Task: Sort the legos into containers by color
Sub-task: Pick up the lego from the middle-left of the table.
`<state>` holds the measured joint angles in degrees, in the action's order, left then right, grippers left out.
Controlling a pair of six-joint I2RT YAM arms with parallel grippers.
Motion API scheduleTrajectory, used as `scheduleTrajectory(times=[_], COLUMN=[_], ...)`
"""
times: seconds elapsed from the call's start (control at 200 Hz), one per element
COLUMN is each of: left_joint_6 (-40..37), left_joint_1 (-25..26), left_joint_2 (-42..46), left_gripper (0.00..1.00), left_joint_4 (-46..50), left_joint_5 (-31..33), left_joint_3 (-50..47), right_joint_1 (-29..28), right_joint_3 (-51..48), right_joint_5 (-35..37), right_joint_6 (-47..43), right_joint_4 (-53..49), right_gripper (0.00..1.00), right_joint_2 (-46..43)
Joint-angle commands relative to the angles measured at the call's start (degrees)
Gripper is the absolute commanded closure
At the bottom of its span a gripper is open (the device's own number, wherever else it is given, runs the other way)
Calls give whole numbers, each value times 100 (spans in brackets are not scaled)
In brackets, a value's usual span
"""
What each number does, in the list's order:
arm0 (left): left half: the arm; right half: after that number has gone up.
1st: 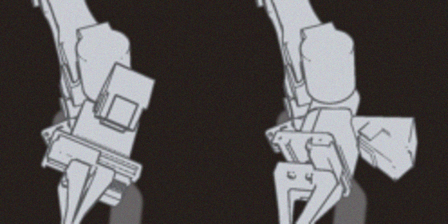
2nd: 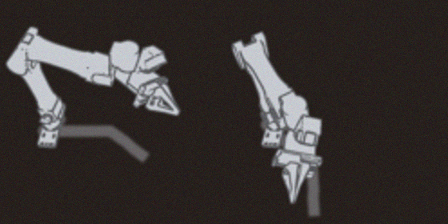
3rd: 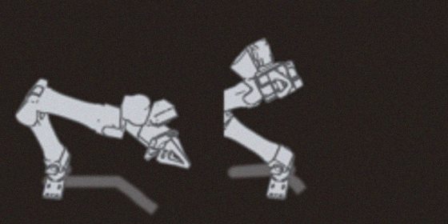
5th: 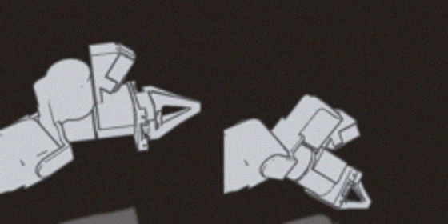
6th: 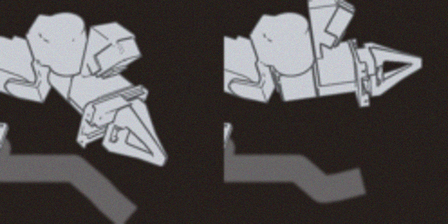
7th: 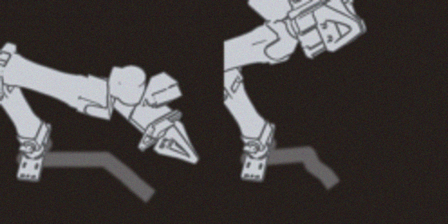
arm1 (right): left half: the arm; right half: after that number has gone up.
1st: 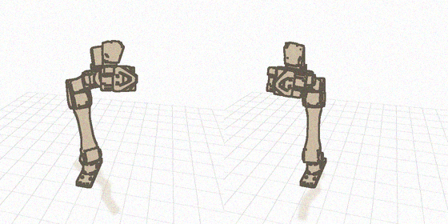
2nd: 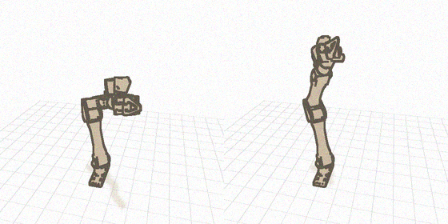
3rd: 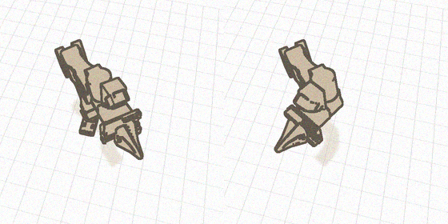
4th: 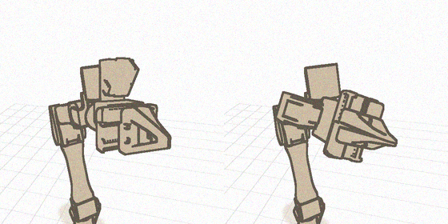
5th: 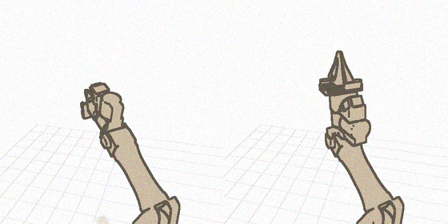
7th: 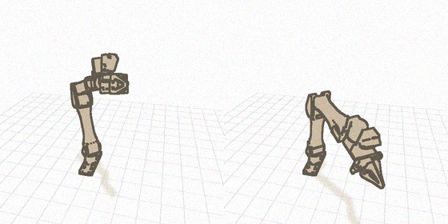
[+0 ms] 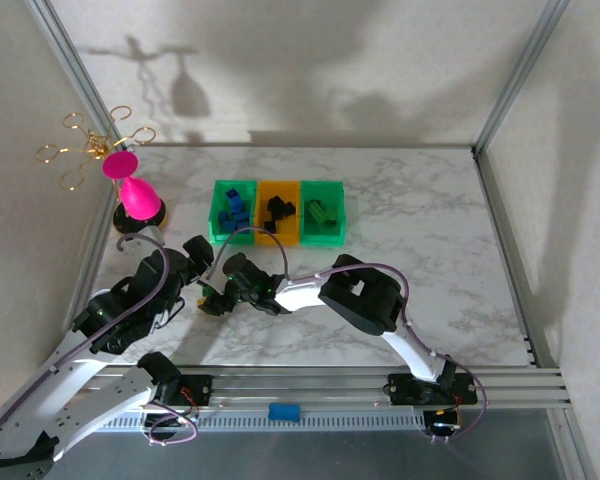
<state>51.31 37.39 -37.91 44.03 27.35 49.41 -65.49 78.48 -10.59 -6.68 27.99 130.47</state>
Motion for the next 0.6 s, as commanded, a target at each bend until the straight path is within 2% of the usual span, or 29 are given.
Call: scheduleTrajectory(times=[0.0,0.275,0.596], left_joint_6=[70,22,20], left_joint_1=[-50,-54,-56], left_joint_2=[74,70,111], left_gripper=[0,1,1], left_joint_4=[167,96,104], left_joint_5=[270,229,225], left_joint_3=[-10,-36,3], right_joint_1=[20,33,32], right_joint_3=[186,80,-130], right_joint_5=[-12,59,72], right_joint_6=[-73,-97,-24], right_joint_4=[-83,-165,-66], right_gripper=[44,63,69], right_joint_2=[180,79,-371])
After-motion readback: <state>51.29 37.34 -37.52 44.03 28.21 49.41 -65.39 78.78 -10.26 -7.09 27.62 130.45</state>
